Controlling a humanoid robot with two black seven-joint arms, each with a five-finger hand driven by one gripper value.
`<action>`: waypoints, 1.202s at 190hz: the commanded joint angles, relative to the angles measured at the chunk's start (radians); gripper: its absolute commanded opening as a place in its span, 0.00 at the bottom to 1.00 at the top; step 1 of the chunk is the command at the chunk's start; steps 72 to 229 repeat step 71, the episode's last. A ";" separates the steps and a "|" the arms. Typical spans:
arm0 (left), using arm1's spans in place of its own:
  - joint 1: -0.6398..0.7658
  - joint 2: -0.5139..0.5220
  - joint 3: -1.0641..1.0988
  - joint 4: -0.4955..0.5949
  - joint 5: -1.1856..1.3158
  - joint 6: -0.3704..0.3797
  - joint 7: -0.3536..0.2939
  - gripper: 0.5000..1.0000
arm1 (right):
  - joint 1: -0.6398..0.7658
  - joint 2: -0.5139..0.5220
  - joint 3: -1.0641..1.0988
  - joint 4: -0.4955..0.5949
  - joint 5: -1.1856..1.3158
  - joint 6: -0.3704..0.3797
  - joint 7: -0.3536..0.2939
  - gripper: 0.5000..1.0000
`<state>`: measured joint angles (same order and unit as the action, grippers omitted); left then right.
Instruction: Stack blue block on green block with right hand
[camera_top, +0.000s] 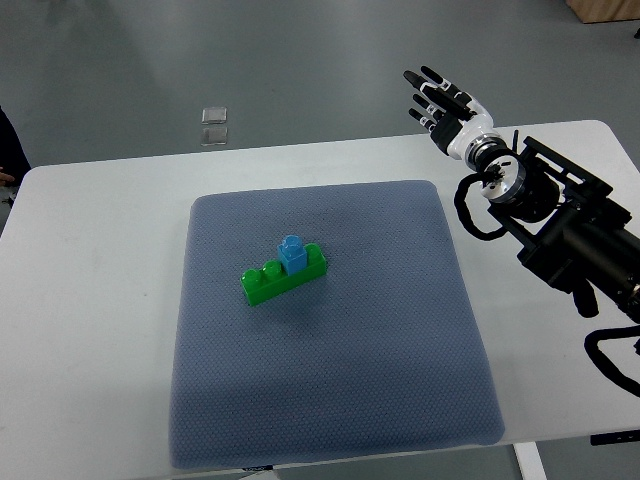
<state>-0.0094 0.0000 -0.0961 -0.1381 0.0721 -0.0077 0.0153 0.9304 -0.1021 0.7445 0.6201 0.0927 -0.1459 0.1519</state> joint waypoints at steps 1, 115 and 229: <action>0.000 0.000 0.001 0.000 0.000 0.000 0.000 1.00 | 0.001 -0.001 0.001 -0.003 0.001 -0.003 0.000 0.83; -0.001 0.000 -0.001 0.000 0.000 0.000 0.000 1.00 | 0.002 -0.001 0.001 -0.031 0.001 -0.003 0.000 0.83; -0.001 0.000 -0.001 0.000 0.000 0.000 0.000 1.00 | 0.002 -0.001 0.001 -0.031 0.001 -0.003 0.000 0.83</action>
